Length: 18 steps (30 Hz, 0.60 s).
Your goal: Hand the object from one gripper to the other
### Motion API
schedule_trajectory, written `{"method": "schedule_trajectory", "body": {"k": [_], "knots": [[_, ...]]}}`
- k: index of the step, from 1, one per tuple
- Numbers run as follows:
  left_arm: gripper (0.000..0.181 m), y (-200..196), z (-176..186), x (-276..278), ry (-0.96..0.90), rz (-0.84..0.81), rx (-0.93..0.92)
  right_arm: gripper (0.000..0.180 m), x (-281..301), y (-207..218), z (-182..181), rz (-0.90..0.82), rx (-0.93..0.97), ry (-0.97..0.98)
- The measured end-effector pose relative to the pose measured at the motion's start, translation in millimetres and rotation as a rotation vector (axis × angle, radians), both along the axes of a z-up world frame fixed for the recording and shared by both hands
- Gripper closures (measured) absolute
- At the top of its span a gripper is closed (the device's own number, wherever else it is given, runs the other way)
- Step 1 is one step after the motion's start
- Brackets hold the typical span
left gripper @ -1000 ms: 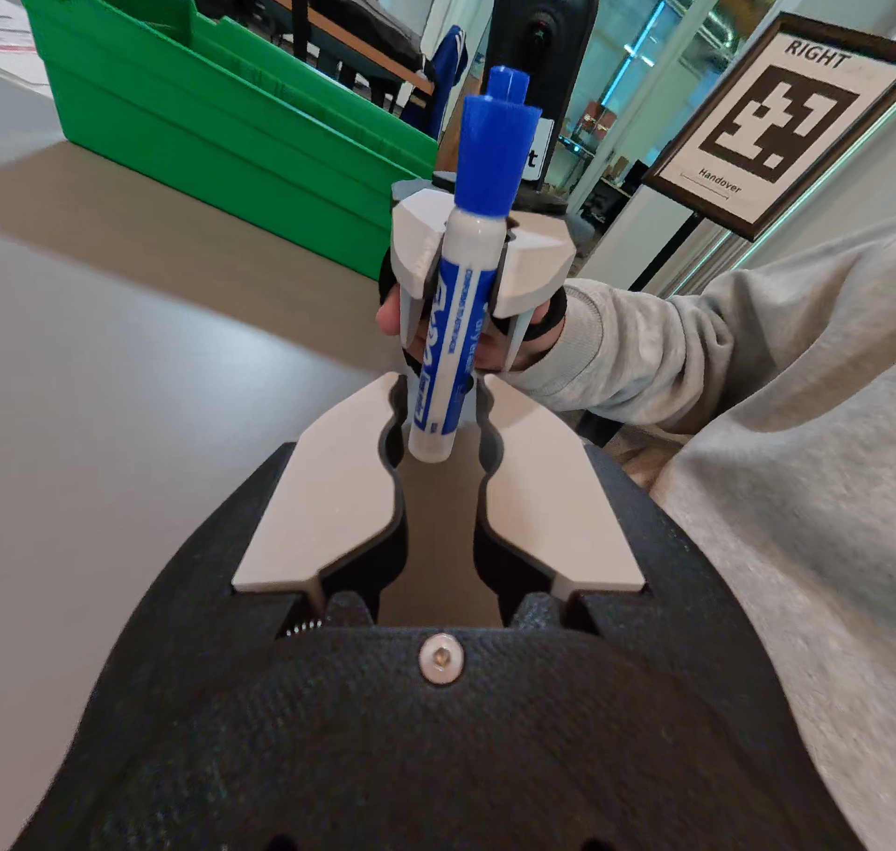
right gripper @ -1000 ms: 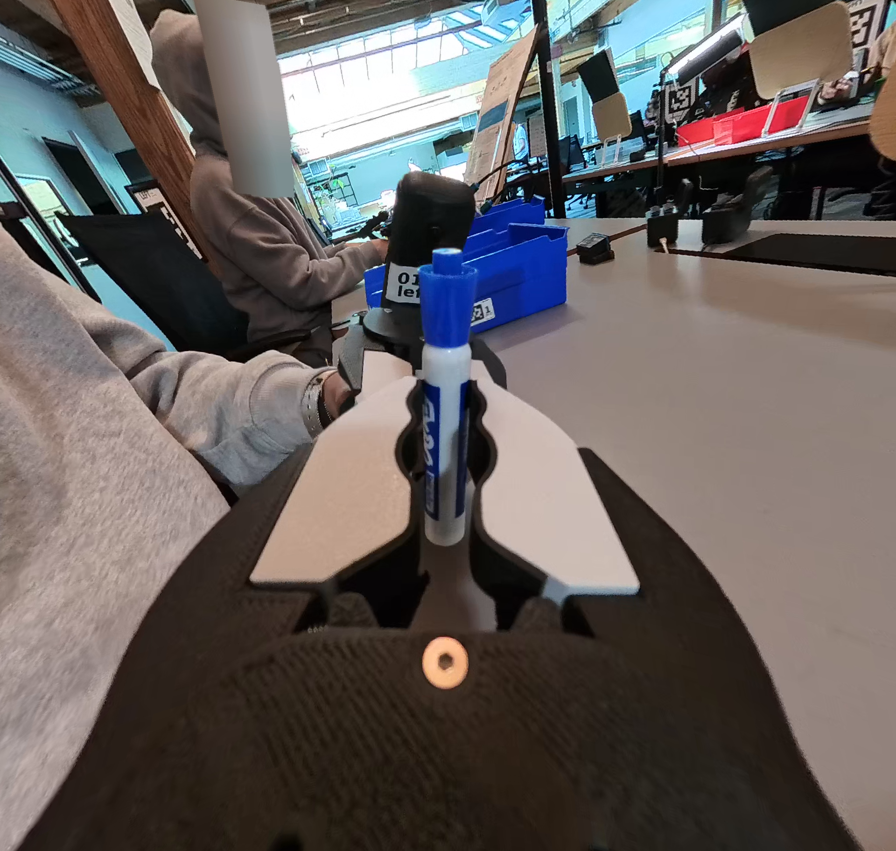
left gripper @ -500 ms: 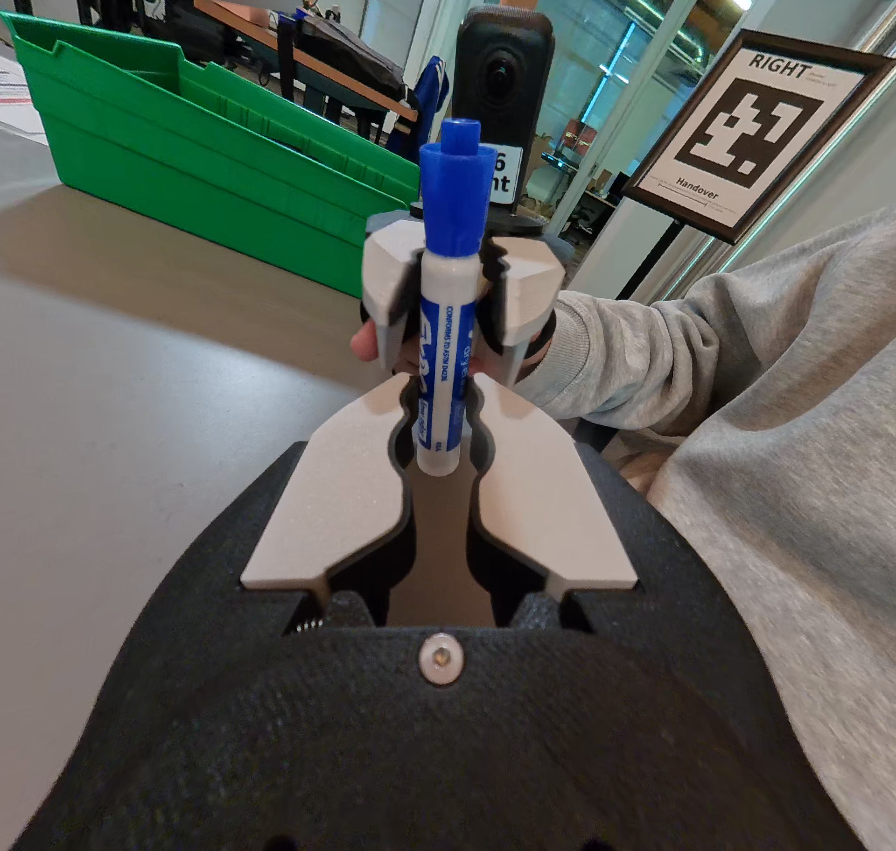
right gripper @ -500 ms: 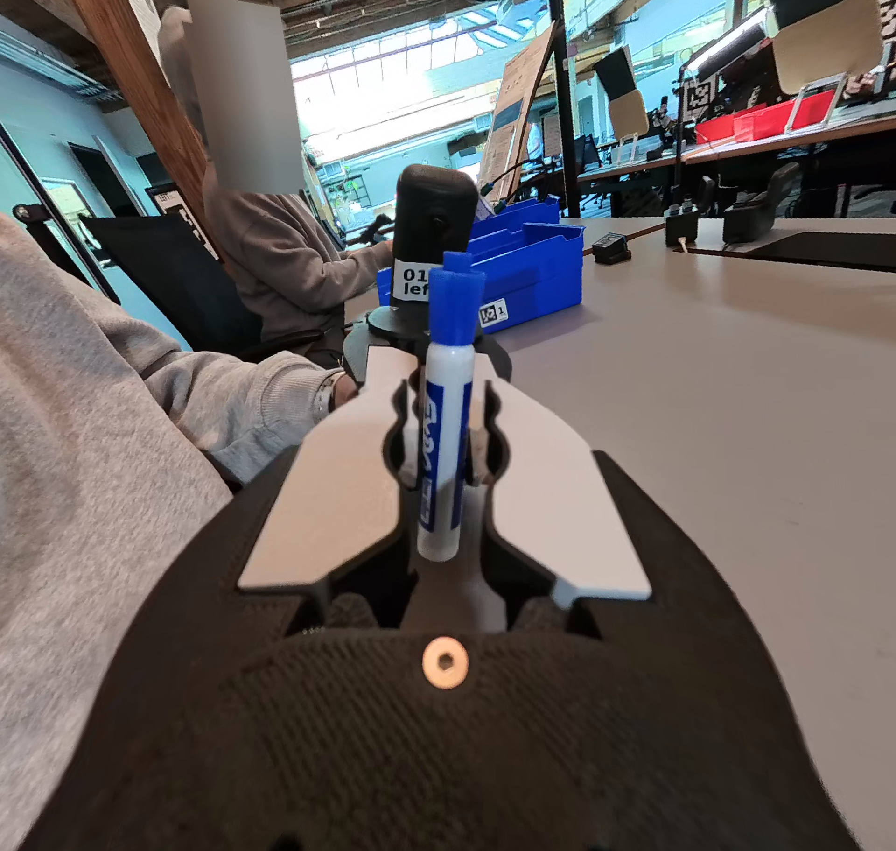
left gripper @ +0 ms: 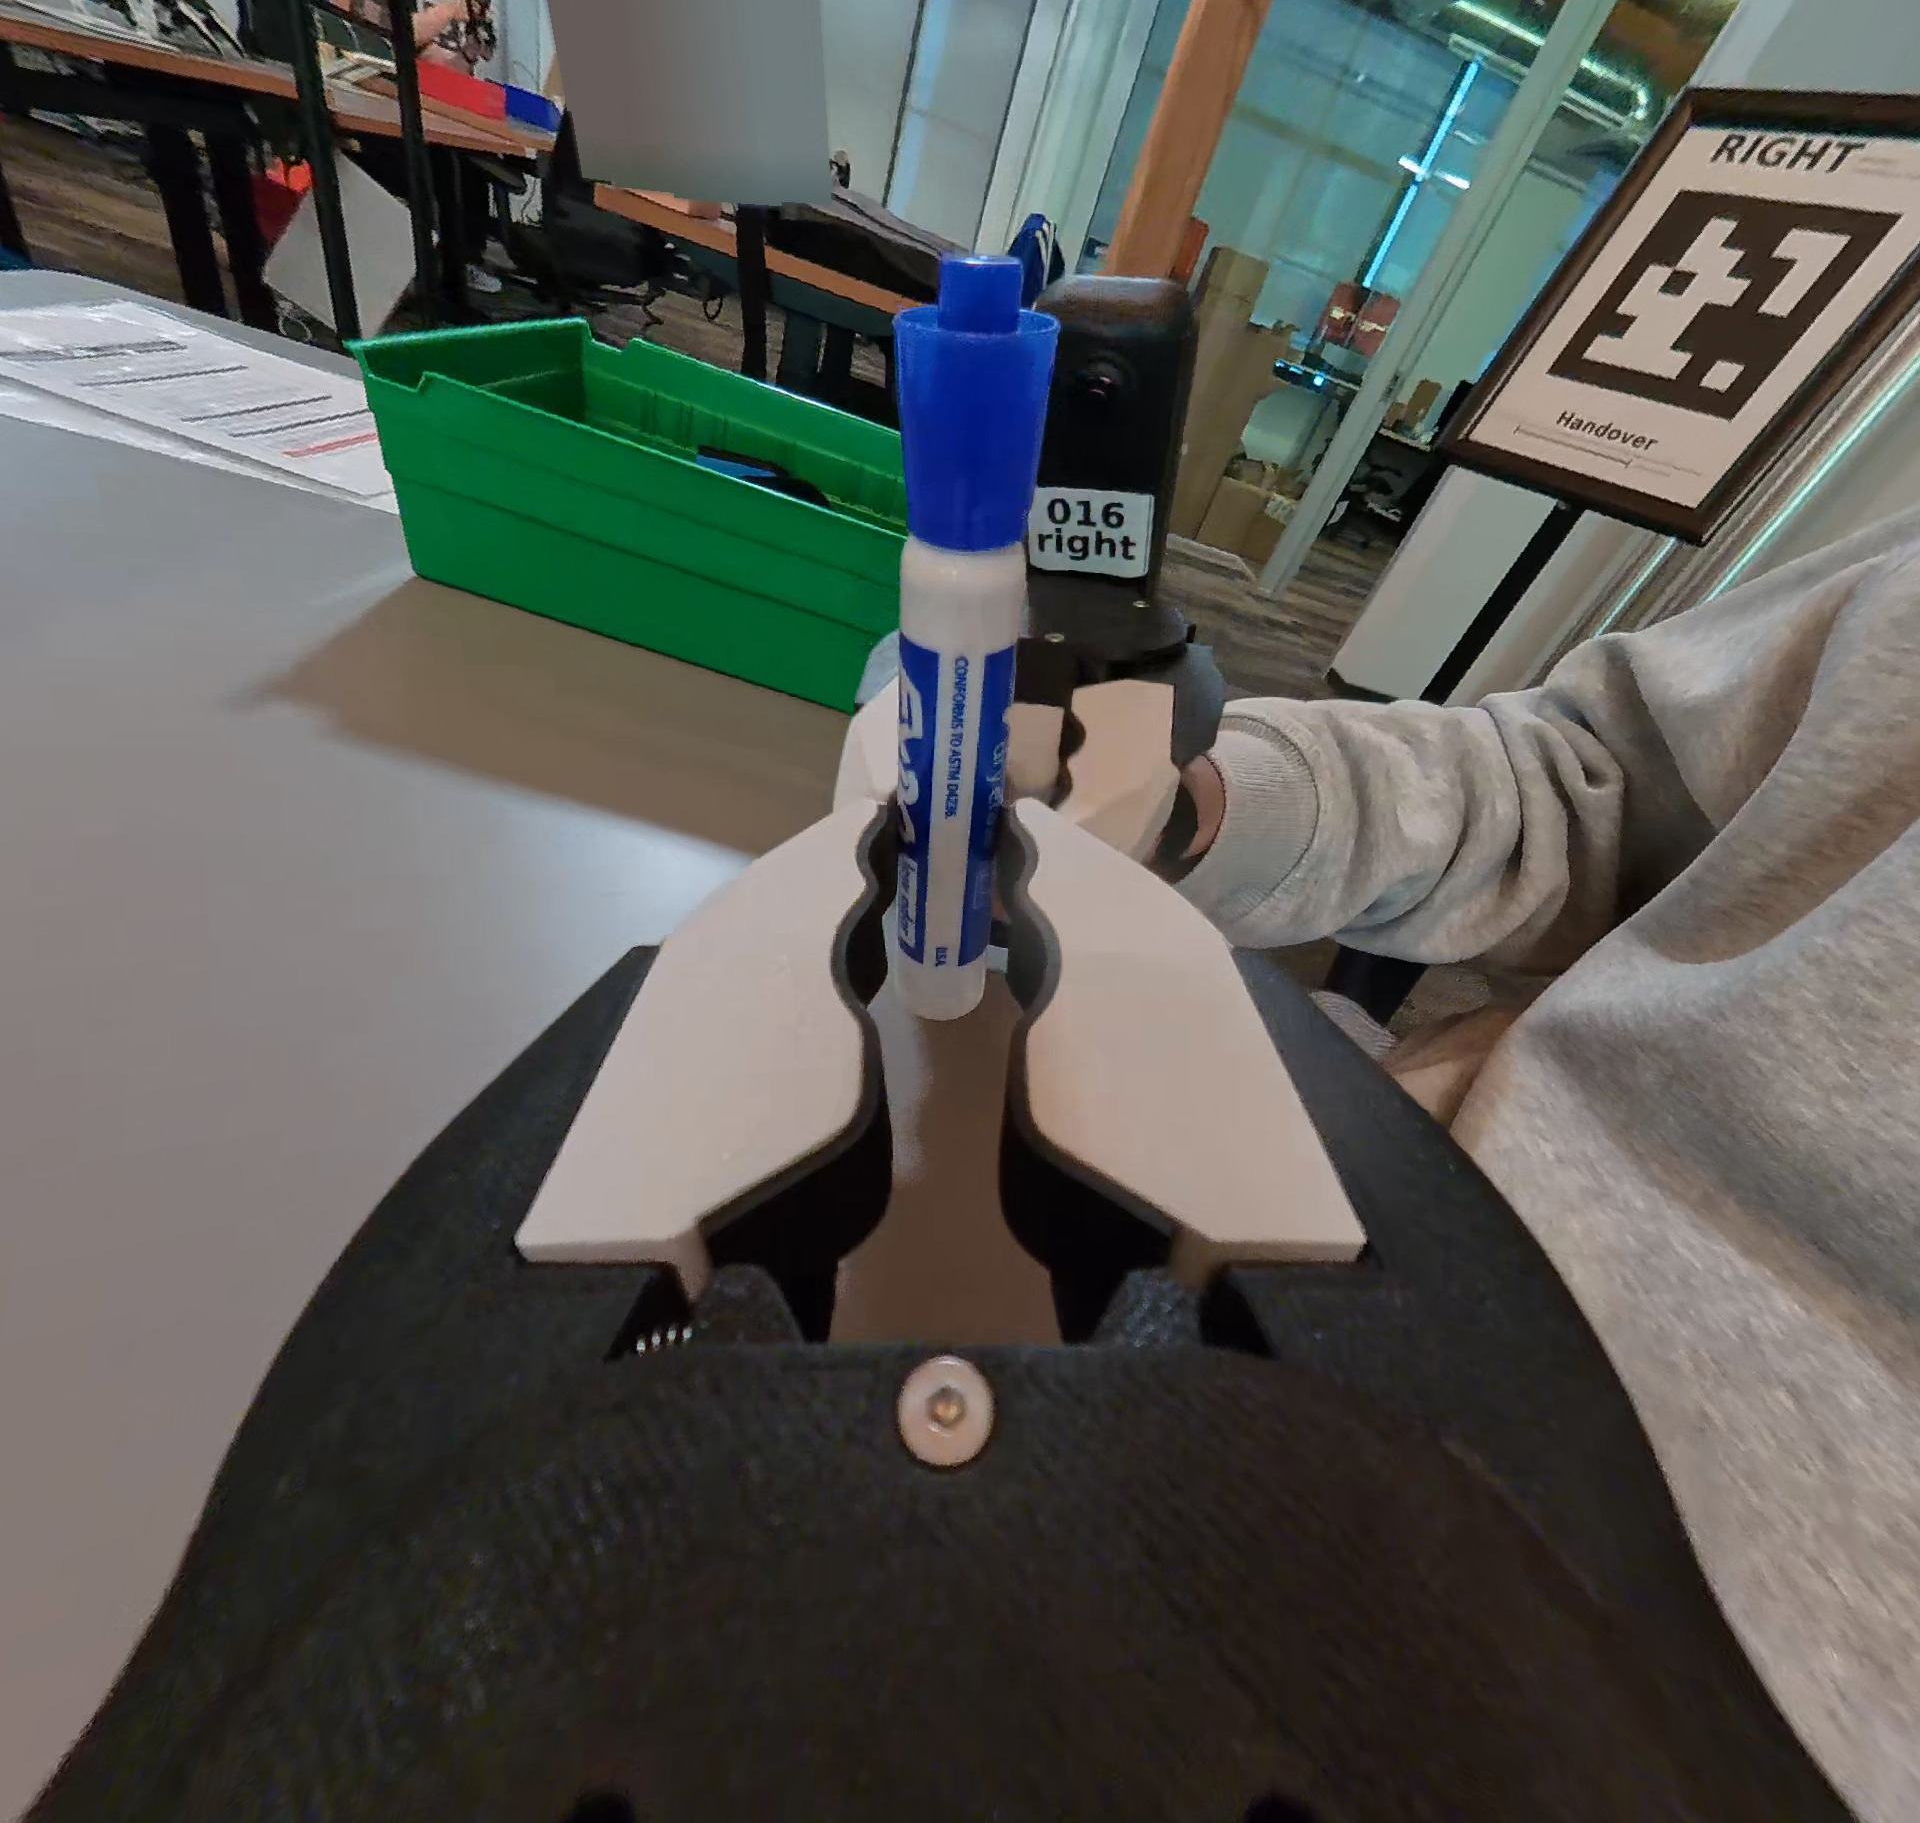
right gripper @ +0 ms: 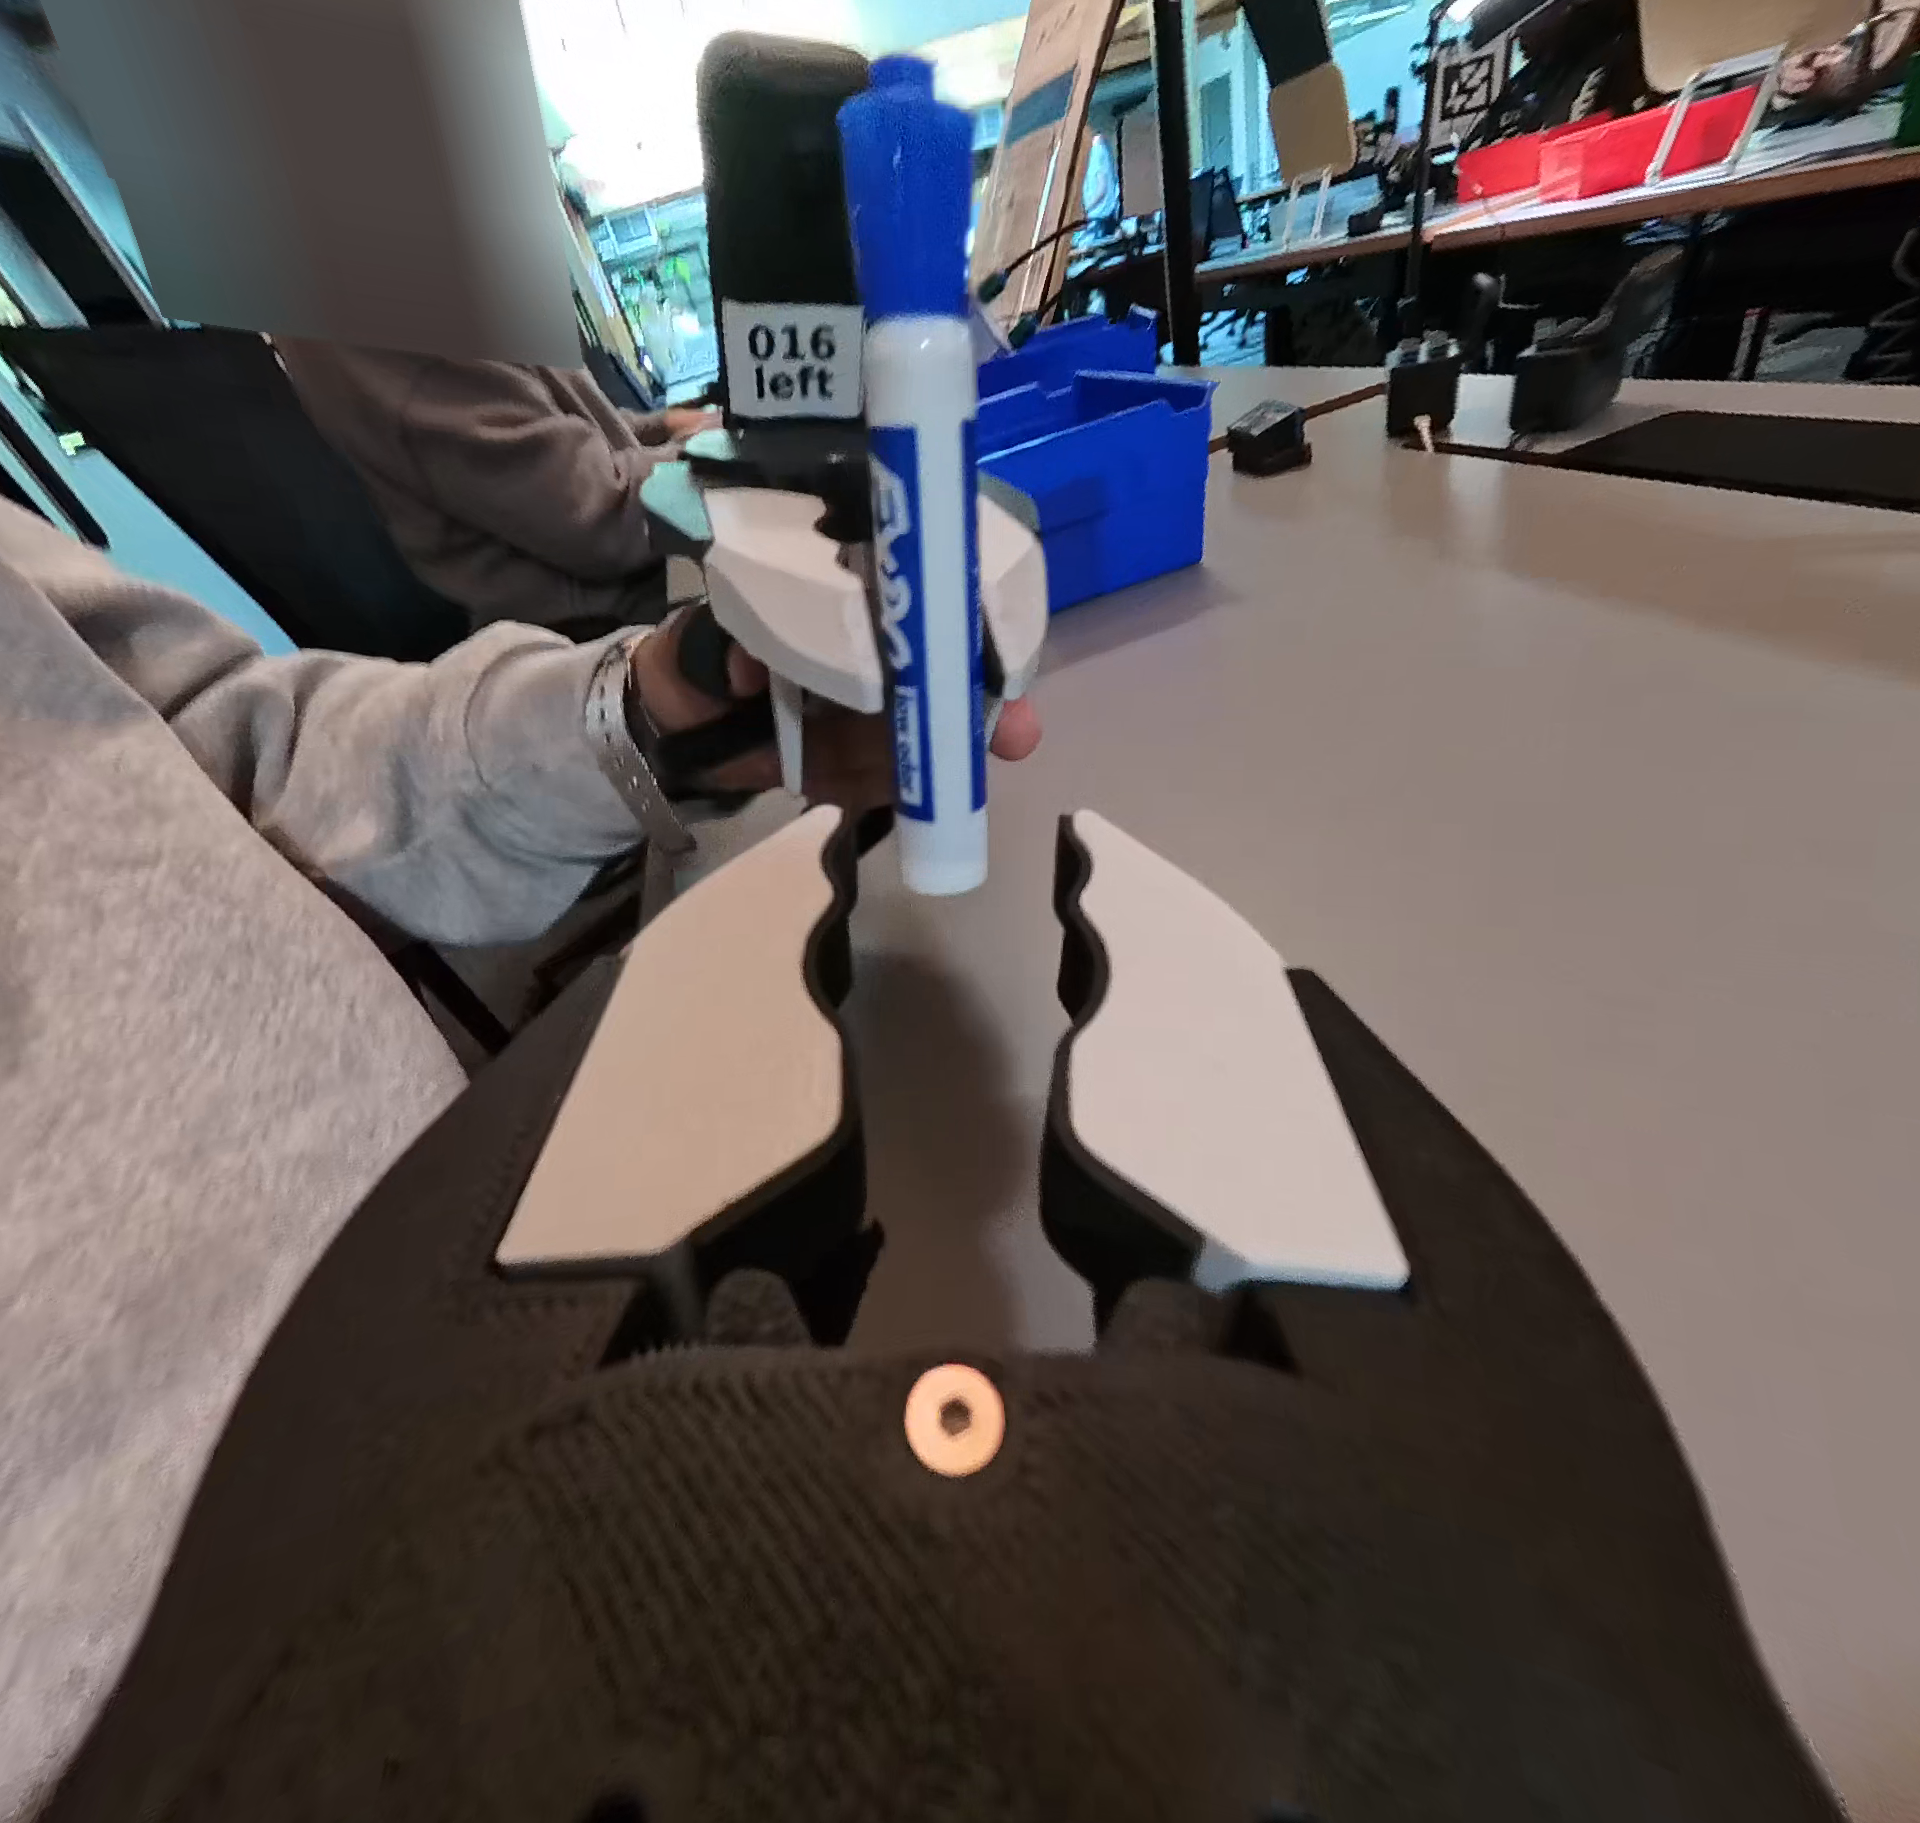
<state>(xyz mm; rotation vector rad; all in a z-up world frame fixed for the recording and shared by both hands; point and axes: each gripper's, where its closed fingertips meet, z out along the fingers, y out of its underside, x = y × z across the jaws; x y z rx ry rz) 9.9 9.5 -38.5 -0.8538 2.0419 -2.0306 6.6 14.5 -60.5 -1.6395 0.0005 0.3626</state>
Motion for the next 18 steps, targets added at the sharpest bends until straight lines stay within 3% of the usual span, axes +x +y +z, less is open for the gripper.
{"method": "schedule_trajectory", "body": {"k": [12, 18], "knots": [[0.161, -12.7, 2.1, -5.5, 0.003, -0.039, 0.0, 0.16, -12.7, 2.5, -2.1, 0.038, -0.014, -0.046], [0.161, -14.0, 6.7, -5.8, -0.002, -0.035, -0.023, 0.16, -13.4, 2.1, 2.3, 0.033, 0.009, -0.049]]}}
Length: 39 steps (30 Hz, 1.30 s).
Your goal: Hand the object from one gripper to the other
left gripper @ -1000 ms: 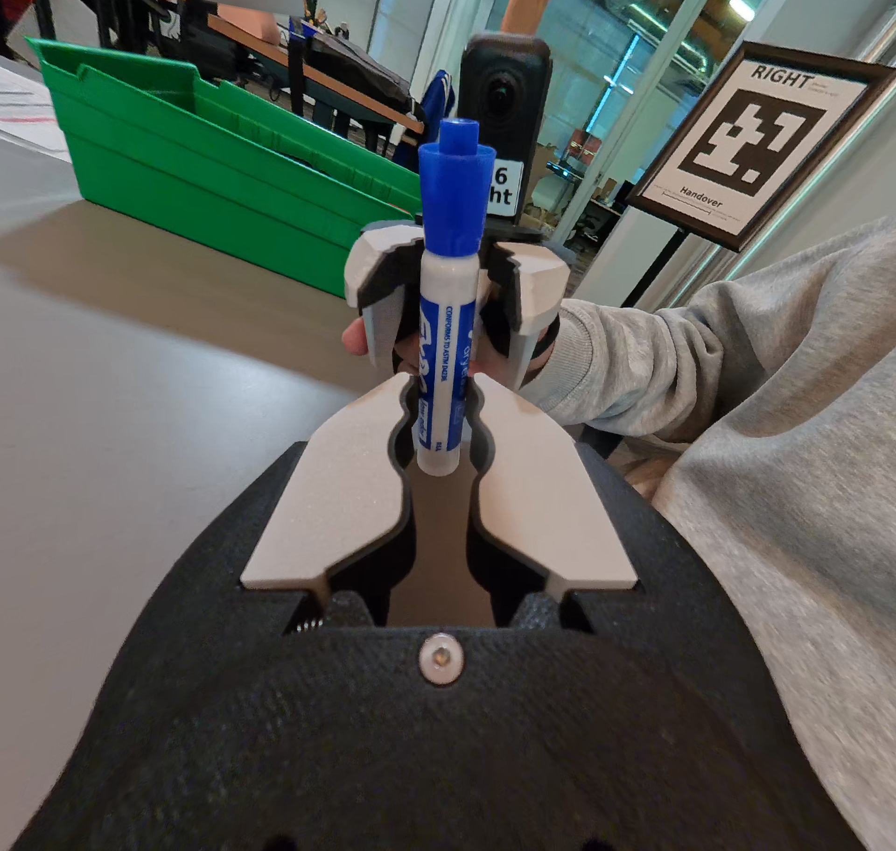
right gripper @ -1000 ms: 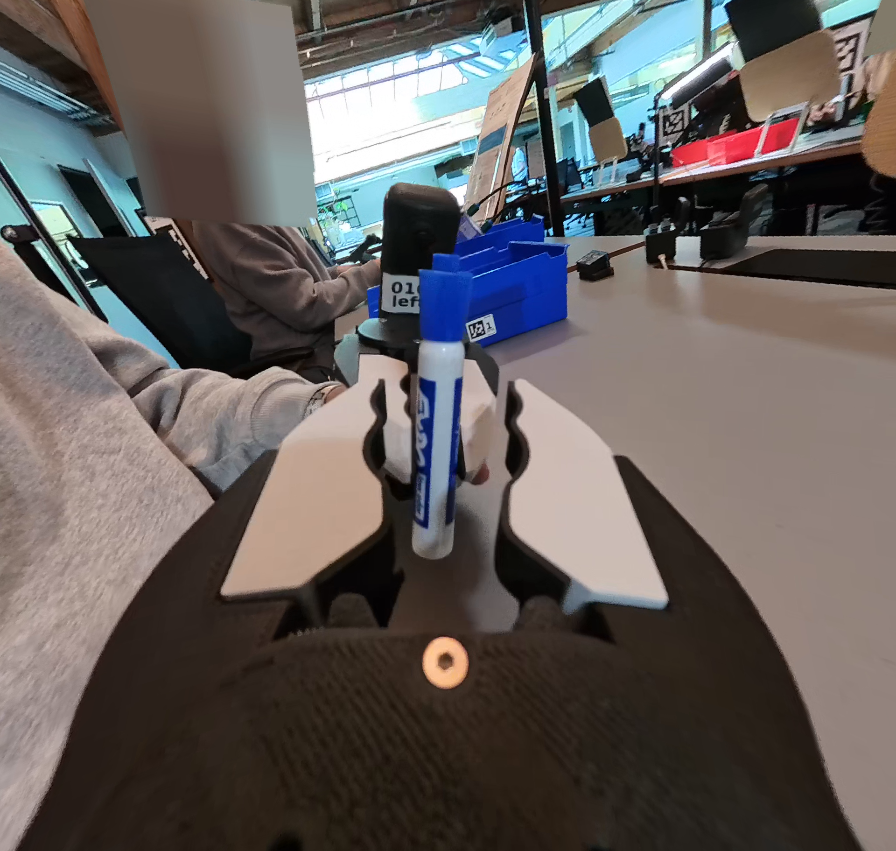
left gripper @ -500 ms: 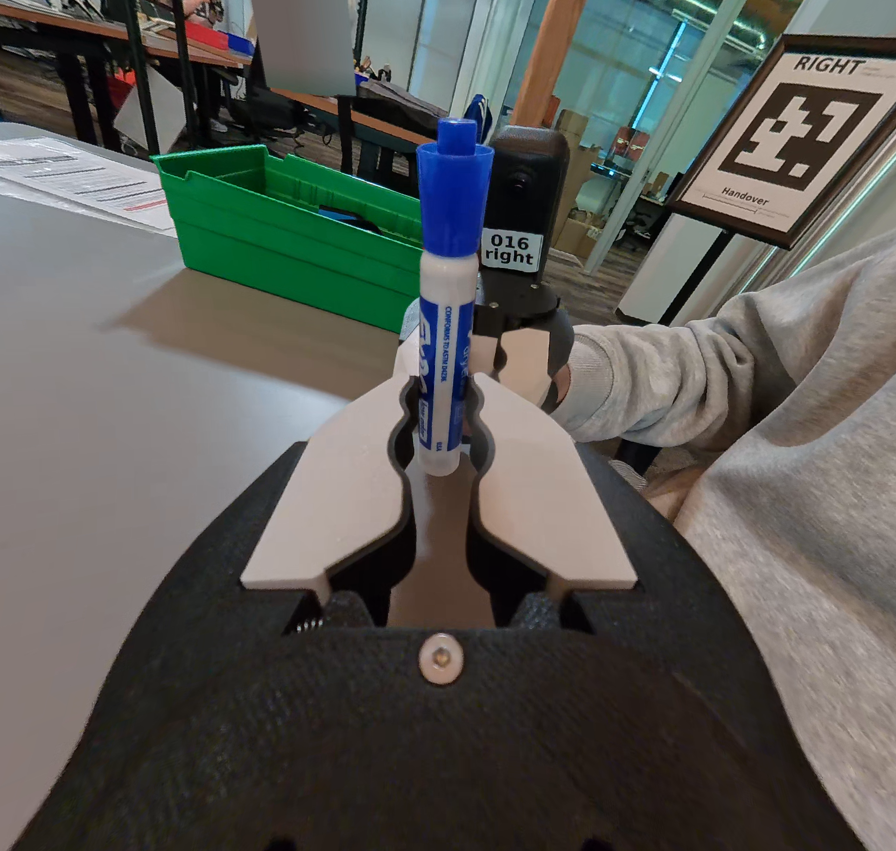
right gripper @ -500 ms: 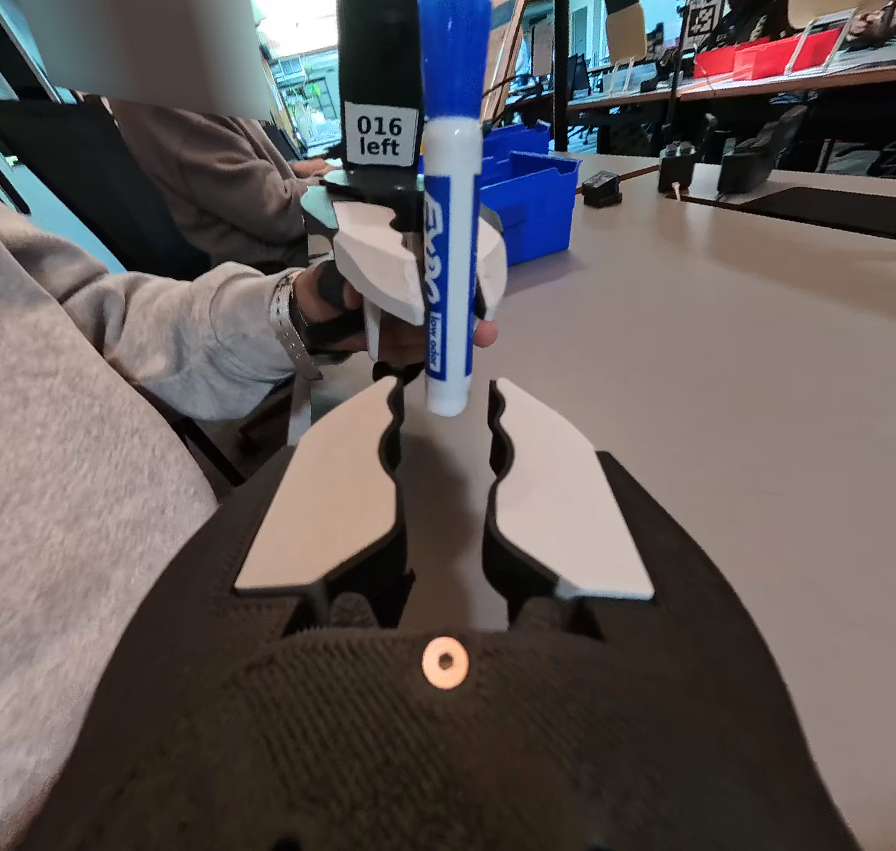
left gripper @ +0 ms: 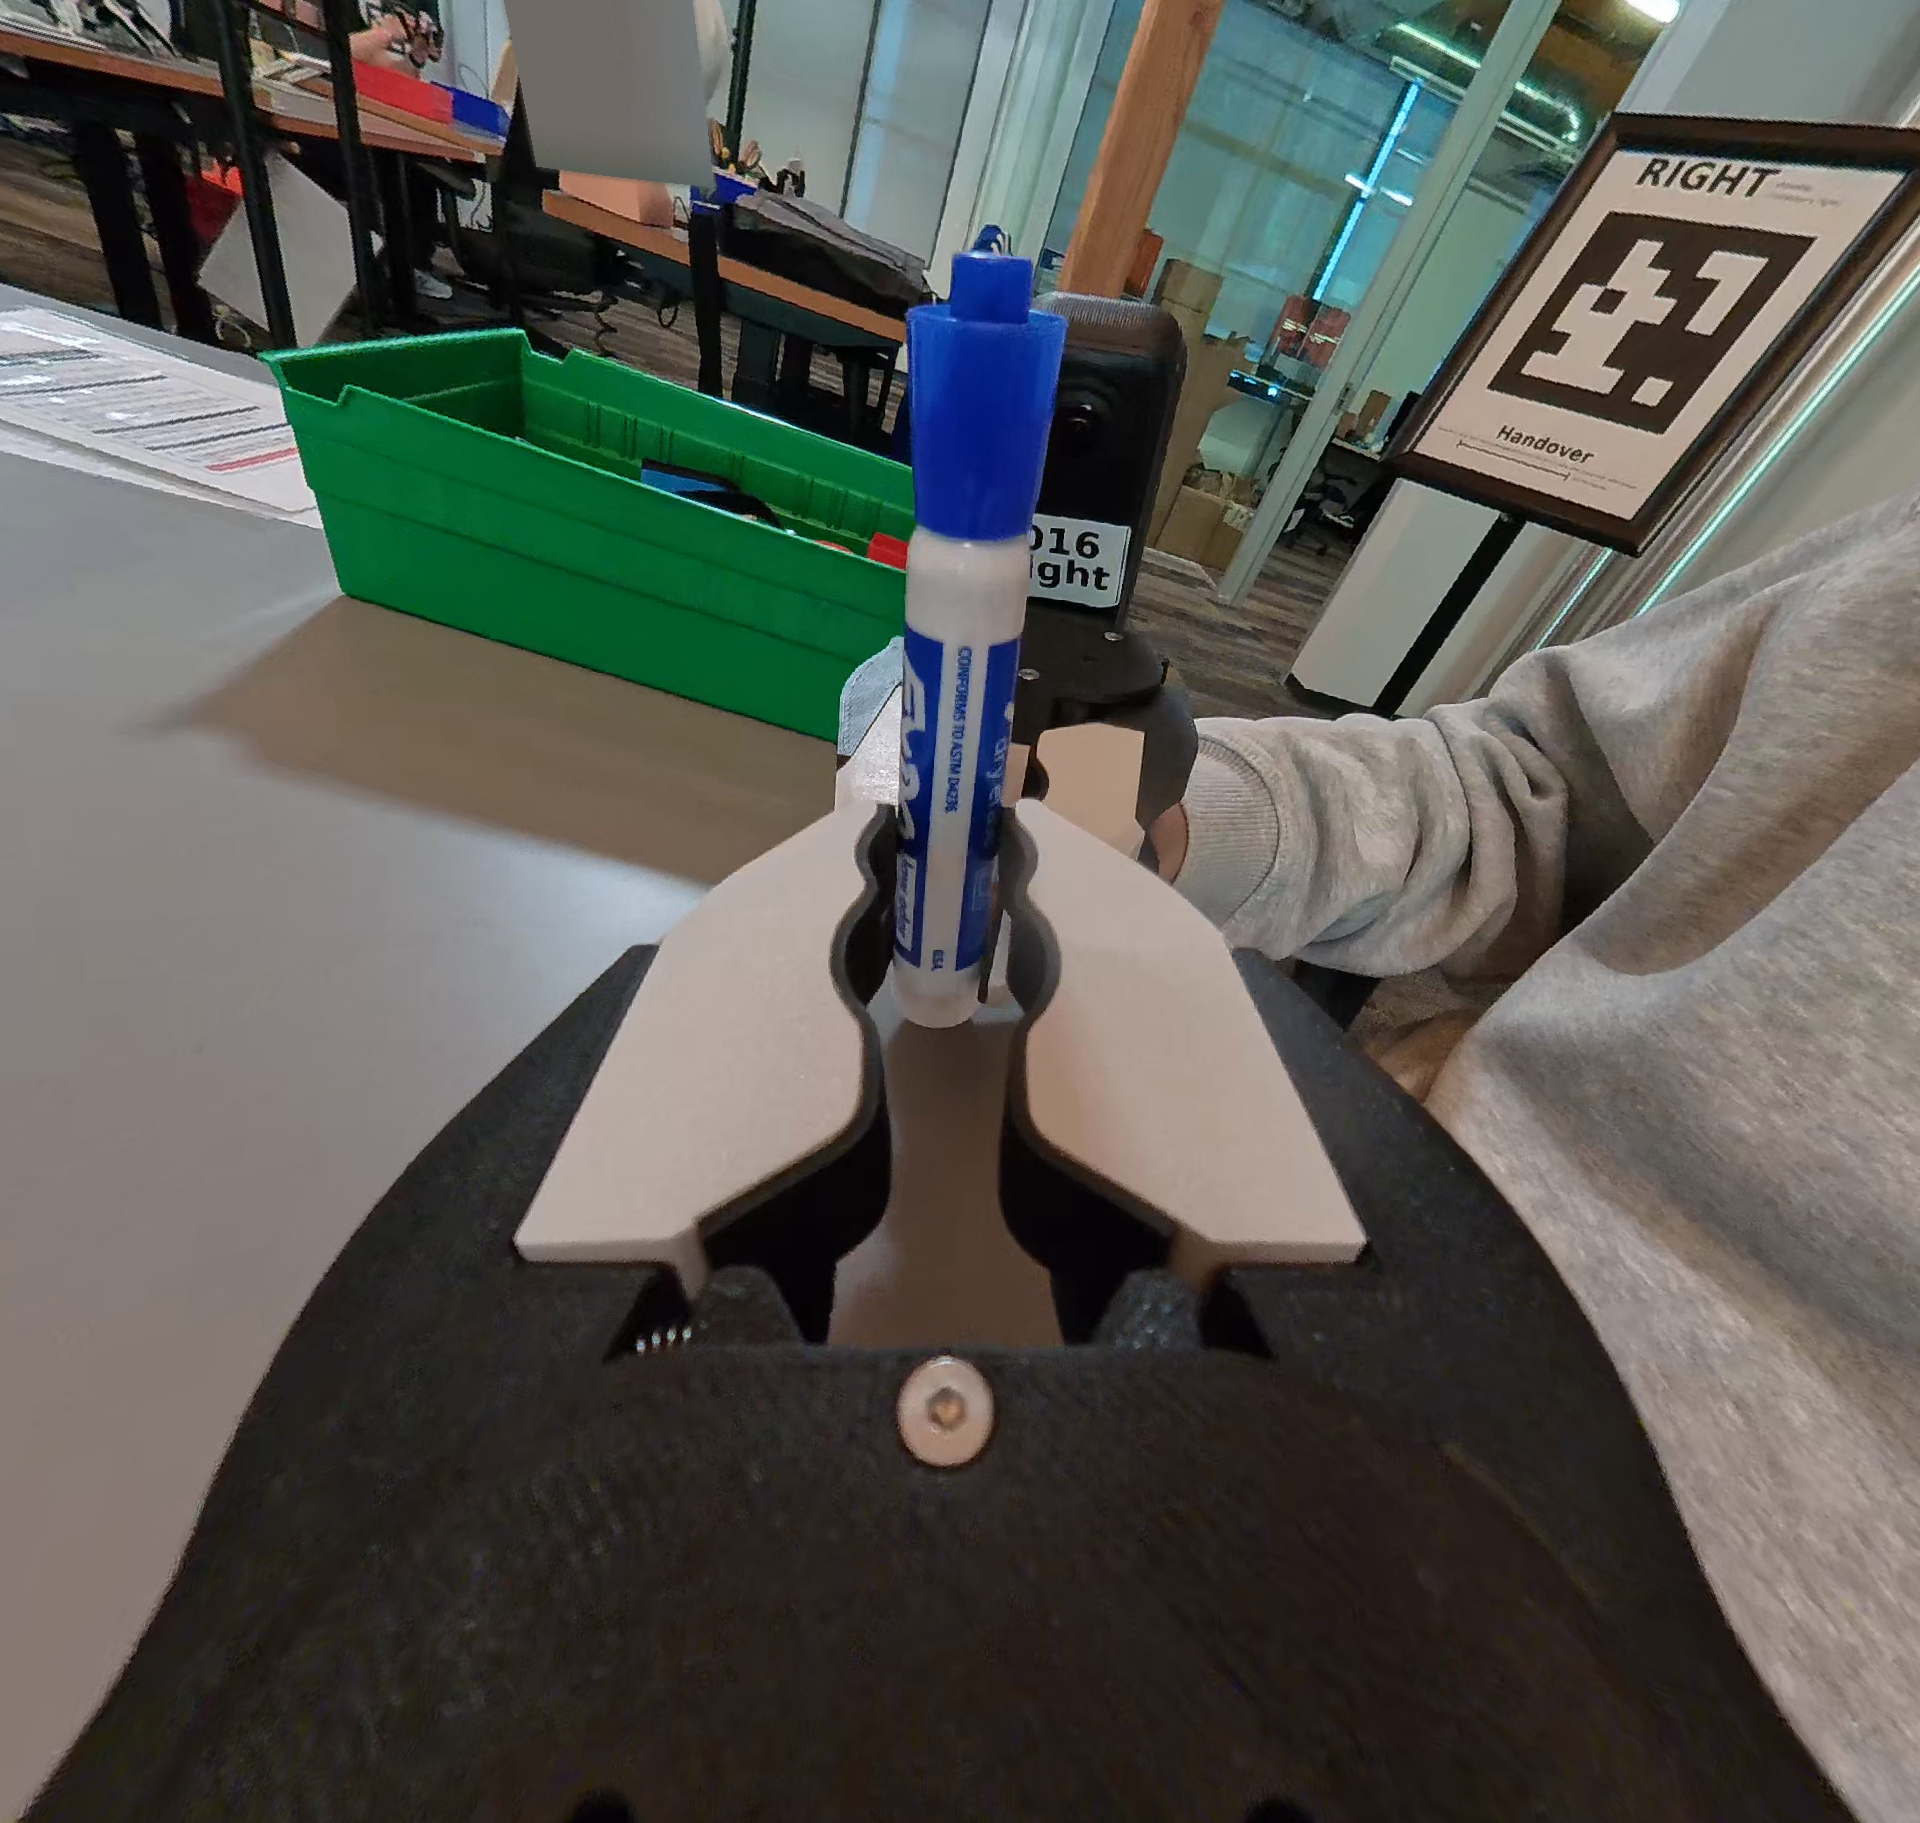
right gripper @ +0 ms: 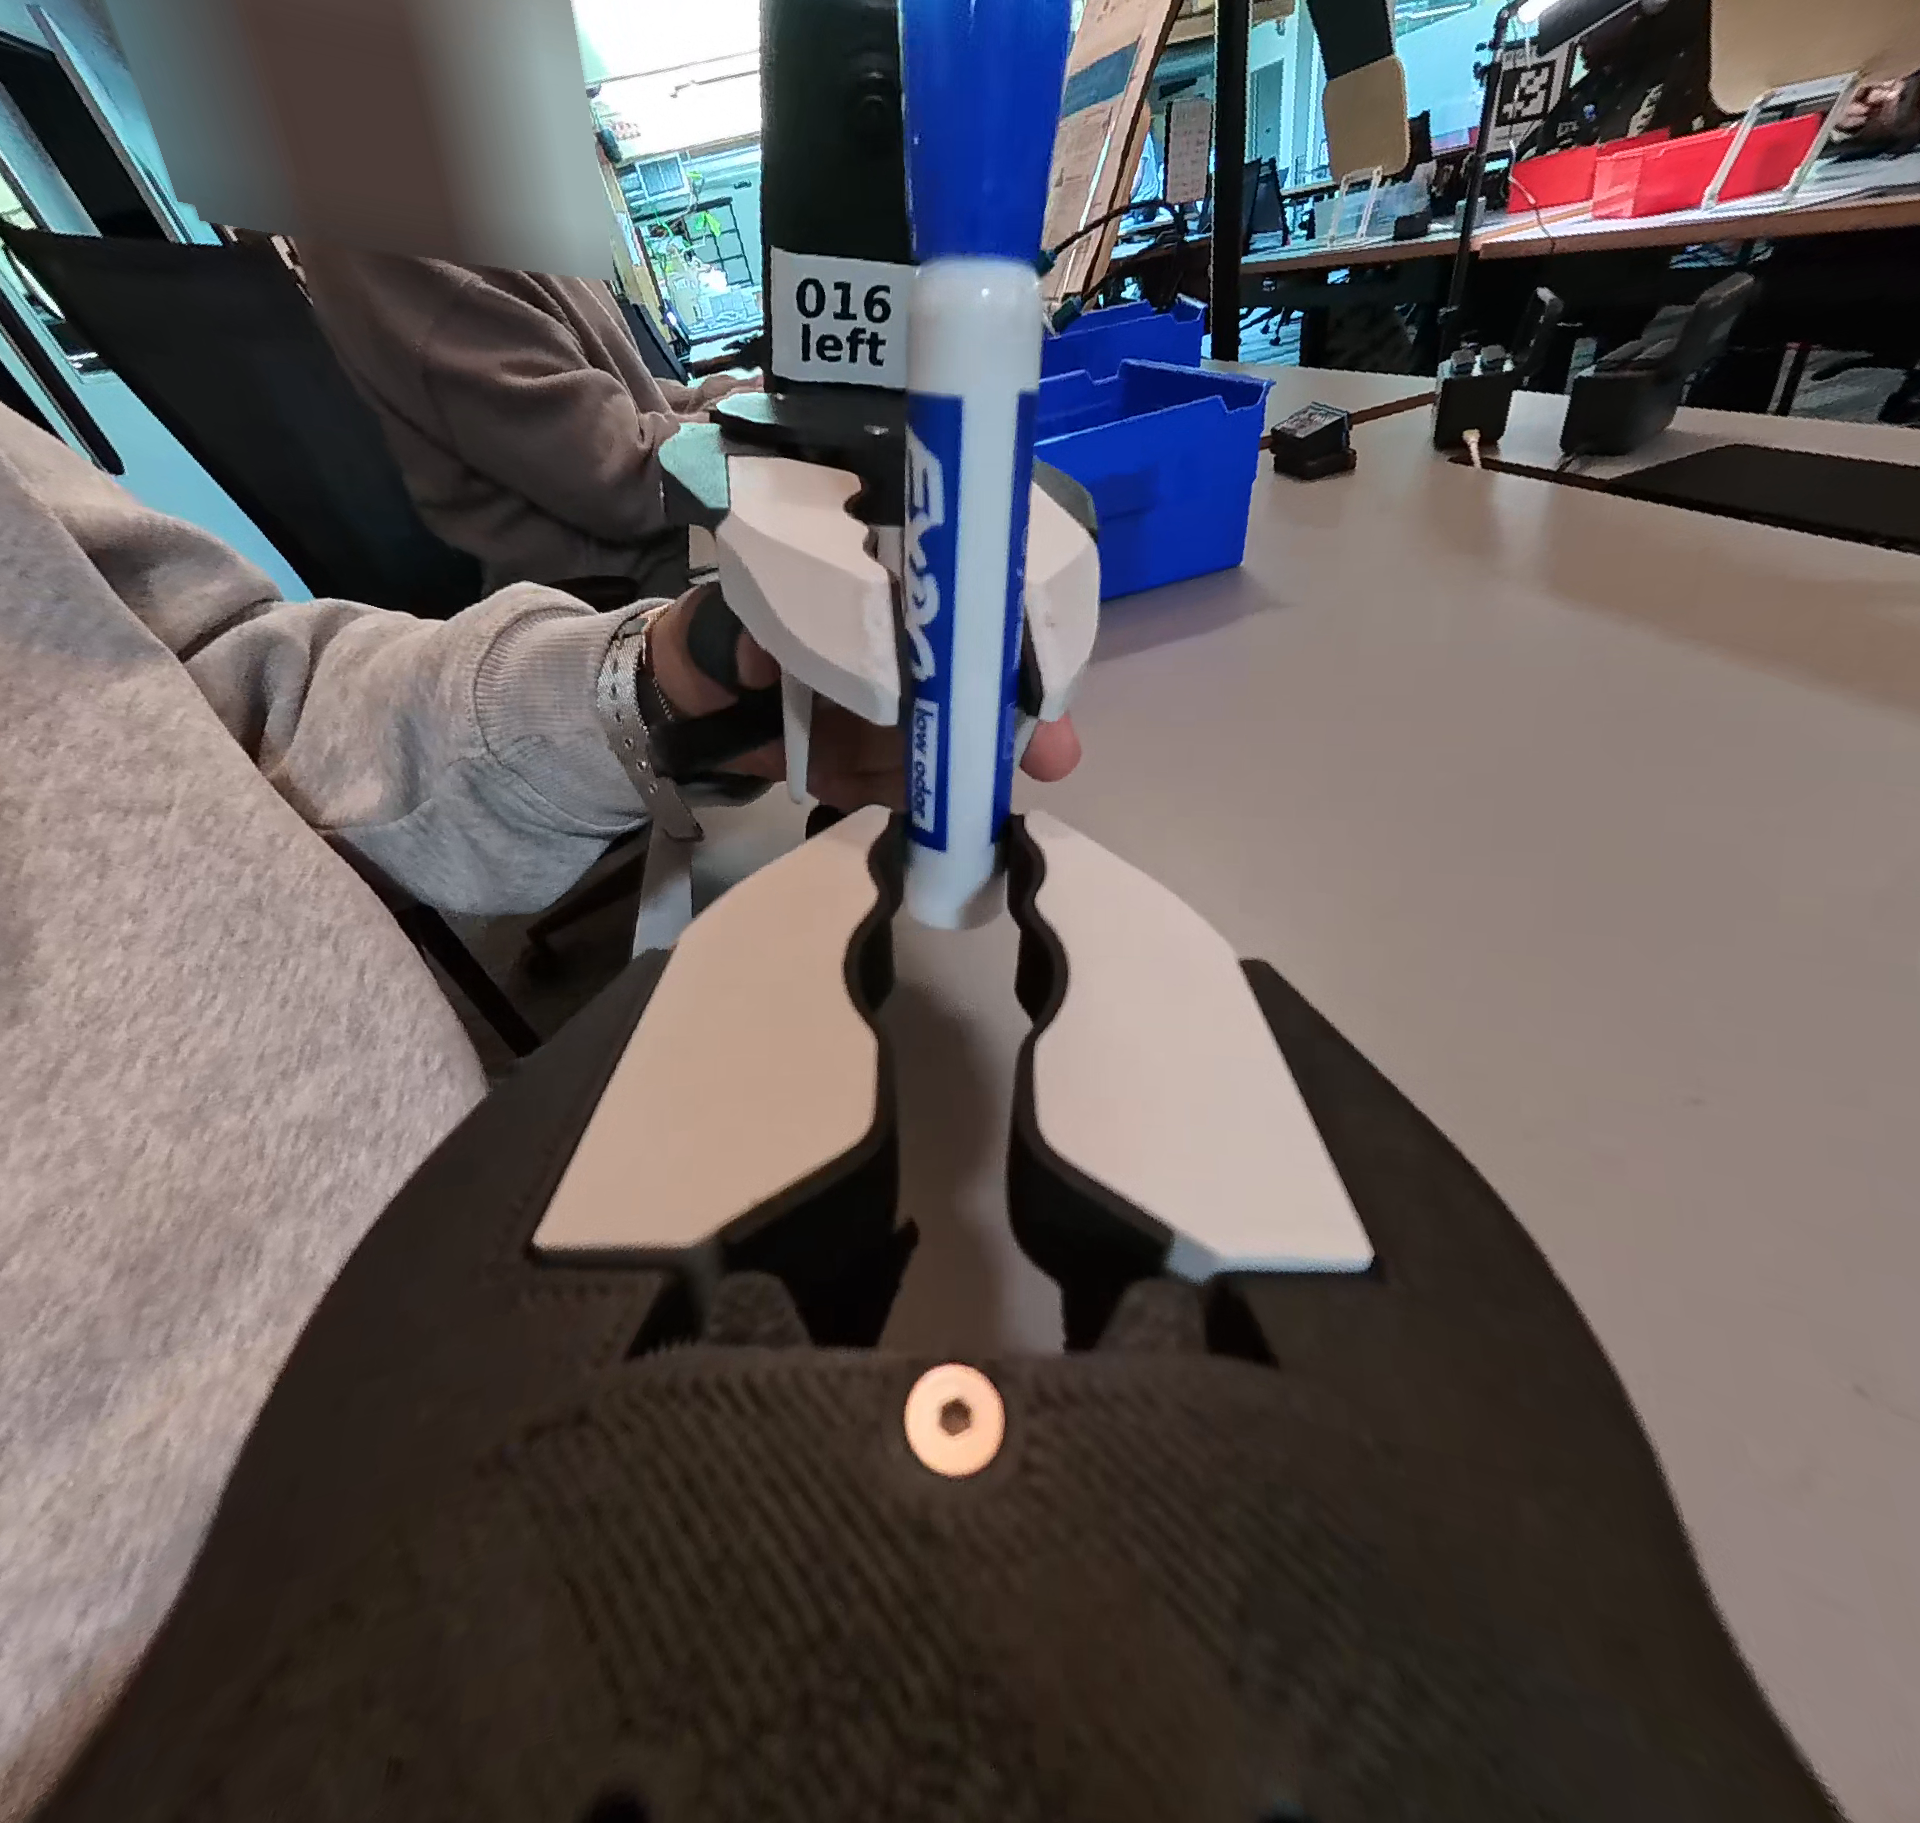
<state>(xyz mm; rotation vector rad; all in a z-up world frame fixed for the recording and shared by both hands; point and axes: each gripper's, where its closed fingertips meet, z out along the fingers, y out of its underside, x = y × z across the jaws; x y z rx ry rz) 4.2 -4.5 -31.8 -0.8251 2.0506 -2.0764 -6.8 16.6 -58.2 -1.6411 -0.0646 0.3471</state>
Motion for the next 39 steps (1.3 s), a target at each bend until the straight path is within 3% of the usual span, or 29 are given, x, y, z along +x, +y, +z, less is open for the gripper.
{"method": "schedule_trajectory", "body": {"k": [4, 10, 15, 29, 39], "knots": [[0.159, -0.4, 4.6, 0.7, 0.0, 0.009, -0.024, 0.16, 1.1, -1.7, 4.7, -0.003, 0.024, 0.004], [0.135, 2.5, 10.5, 3.4, -0.009, 0.035, -0.053, 0.16, 0.3, -2.8, 9.1, -0.002, 0.047, 0.004], [0.132, 9.8, 31.1, 2.7, -0.075, 0.074, -0.124, 0.16, -1.3, -2.3, 9.6, 0.002, 0.05, 0.006], [0.138, 14.5, 74.0, -8.0, -0.155, 0.092, -0.261, 0.16, -12.7, 2.5, 4.2, 0.033, 0.026, -0.022], [0.162, 17.8, 74.3, -8.4, -0.138, 0.085, -0.275, 0.16, -16.8, 4.2, 2.7, 0.041, 0.021, -0.036]]}}
